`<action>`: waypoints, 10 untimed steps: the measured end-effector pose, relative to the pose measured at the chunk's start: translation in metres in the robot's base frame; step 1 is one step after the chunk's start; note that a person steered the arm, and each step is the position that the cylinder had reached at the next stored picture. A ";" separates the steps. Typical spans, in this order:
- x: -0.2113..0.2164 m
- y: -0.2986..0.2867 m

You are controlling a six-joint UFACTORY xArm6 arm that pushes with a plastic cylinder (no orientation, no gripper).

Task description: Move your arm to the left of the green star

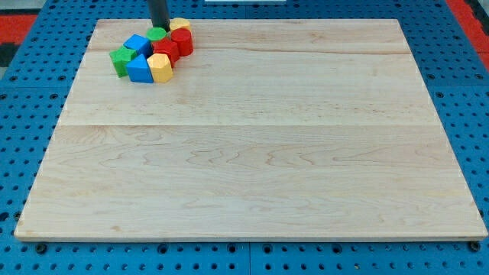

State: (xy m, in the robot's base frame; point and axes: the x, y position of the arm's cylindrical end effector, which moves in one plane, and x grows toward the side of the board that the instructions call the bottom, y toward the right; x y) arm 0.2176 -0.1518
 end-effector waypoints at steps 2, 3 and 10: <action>0.021 -0.001; 0.002 -0.012; 0.129 -0.137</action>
State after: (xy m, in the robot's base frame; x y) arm 0.3464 -0.2885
